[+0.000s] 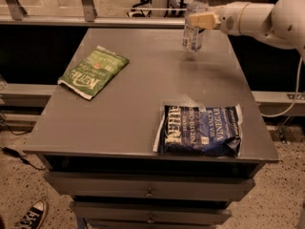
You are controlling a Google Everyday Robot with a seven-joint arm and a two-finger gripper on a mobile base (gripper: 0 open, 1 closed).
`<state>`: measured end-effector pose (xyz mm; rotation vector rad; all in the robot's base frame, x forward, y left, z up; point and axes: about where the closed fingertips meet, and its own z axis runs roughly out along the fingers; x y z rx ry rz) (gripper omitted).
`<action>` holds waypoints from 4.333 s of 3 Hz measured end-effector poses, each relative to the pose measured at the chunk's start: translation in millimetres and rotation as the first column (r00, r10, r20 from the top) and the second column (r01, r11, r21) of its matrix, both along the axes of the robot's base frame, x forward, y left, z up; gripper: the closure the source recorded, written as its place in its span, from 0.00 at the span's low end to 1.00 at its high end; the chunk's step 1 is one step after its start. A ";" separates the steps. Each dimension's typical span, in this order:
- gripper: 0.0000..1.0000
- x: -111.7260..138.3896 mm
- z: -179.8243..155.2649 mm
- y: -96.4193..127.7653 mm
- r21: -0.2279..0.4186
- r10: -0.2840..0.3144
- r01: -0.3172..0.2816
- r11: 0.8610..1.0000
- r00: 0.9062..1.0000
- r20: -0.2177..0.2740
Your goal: Move blue plastic bottle near blue chip bag
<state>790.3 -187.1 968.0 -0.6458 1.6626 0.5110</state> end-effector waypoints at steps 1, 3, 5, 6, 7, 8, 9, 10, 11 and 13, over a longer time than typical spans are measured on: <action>1.00 -21.0 24.5 -2.3 0.025 0.012 -0.012 1.000 1.000 -0.007; 1.00 -123.6 41.8 -1.4 0.051 0.061 -0.059 0.997 0.998 -0.028; 1.00 -191.0 6.8 6.4 0.078 0.109 -0.102 0.992 0.990 -0.086; 1.00 -190.0 7.0 18.7 0.051 0.186 -0.182 0.982 0.979 -0.087; 1.00 -209.0 4.1 29.8 -0.006 0.288 -0.289 0.957 0.955 -0.074; 1.00 -231.3 -2.4 36.6 -0.036 0.357 -0.359 0.933 0.933 -0.053; 1.00 -245.0 -12.3 40.0 -0.038 0.386 -0.387 0.921 0.922 -0.029; 1.00 -250.8 -24.6 46.3 -0.050 0.412 -0.412 0.910 0.911 -0.001; 1.00 -249.3 -30.0 50.3 -0.062 0.425 -0.423 0.904 0.905 0.013; 0.77 -243.7 -38.3 53.1 -0.091 0.442 -0.439 0.894 0.897 0.018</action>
Offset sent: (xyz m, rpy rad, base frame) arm -0.1290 -0.0086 0.0569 0.0351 0.0401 0.0548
